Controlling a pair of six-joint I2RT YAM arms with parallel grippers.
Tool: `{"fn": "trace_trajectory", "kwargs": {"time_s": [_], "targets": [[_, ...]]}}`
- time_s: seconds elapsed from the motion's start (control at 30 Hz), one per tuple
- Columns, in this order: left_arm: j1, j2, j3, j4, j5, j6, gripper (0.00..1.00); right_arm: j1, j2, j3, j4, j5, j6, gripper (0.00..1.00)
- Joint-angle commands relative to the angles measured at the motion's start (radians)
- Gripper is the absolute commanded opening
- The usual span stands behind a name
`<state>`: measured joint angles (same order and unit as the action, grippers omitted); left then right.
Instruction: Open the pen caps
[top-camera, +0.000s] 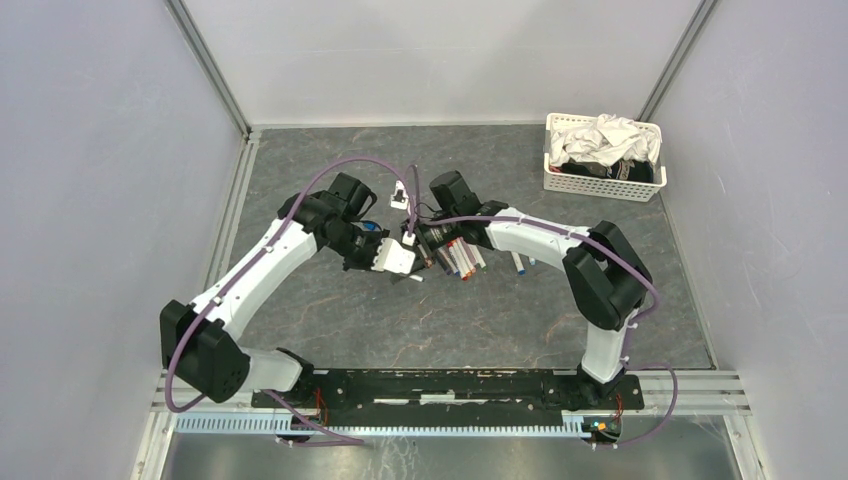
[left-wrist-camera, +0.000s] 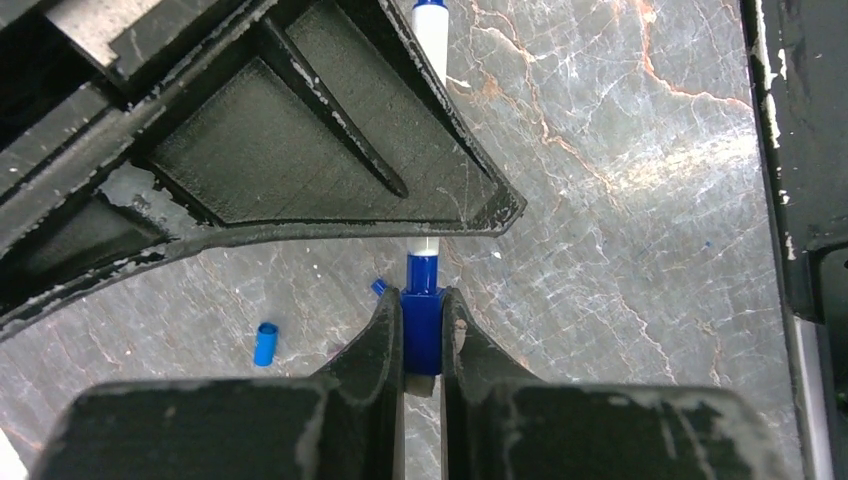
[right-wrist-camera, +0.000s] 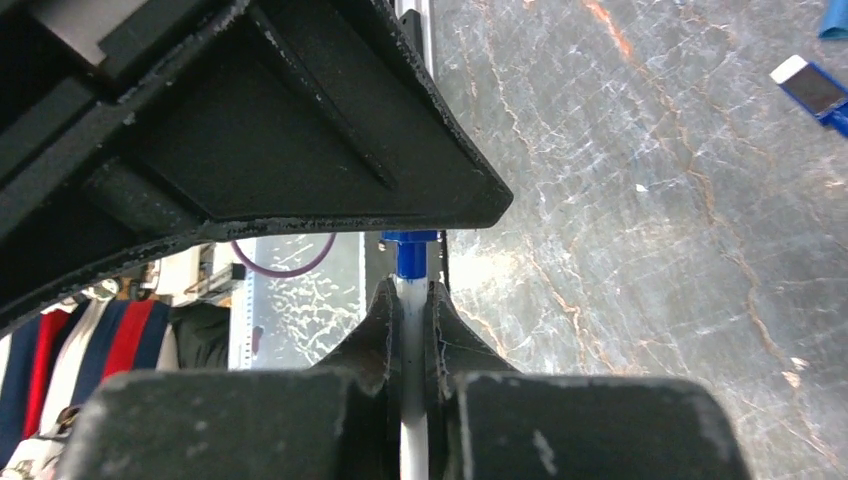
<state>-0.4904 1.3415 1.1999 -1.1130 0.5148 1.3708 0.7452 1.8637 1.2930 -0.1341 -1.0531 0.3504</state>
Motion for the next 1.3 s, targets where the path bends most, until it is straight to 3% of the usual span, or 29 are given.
{"fn": "trace_trajectory", "kwargs": {"time_s": [0.0,0.2,0.43,0.6,0.83,1.03,1.27], "targets": [[0.041,0.007,0.014,-0.036,-0.12,0.093,0.02,-0.046,-0.067,-0.063,-0.091,0.042,-0.098,0.0],[0.179,0.056,0.029,-0.027,-0.196,0.194,0.02,-0.075,-0.137,-0.176,-0.214,0.128,-0.229,0.0],[0.21,0.08,-0.004,0.063,-0.151,0.136,0.02,-0.173,-0.239,-0.255,-0.213,0.257,-0.224,0.0],[0.201,0.139,-0.058,0.199,-0.062,-0.012,0.02,-0.339,-0.36,-0.302,-0.134,0.552,-0.101,0.0],[0.2,0.259,-0.09,0.367,-0.055,-0.138,0.03,-0.448,-0.426,-0.347,-0.122,0.931,-0.13,0.0],[0.201,0.325,-0.082,0.402,-0.07,-0.176,0.15,-0.463,-0.351,-0.354,-0.089,1.034,-0.14,0.0],[0.2,0.346,-0.084,0.38,-0.076,-0.168,0.31,-0.464,-0.25,-0.346,-0.037,1.047,-0.141,0.02]]}}
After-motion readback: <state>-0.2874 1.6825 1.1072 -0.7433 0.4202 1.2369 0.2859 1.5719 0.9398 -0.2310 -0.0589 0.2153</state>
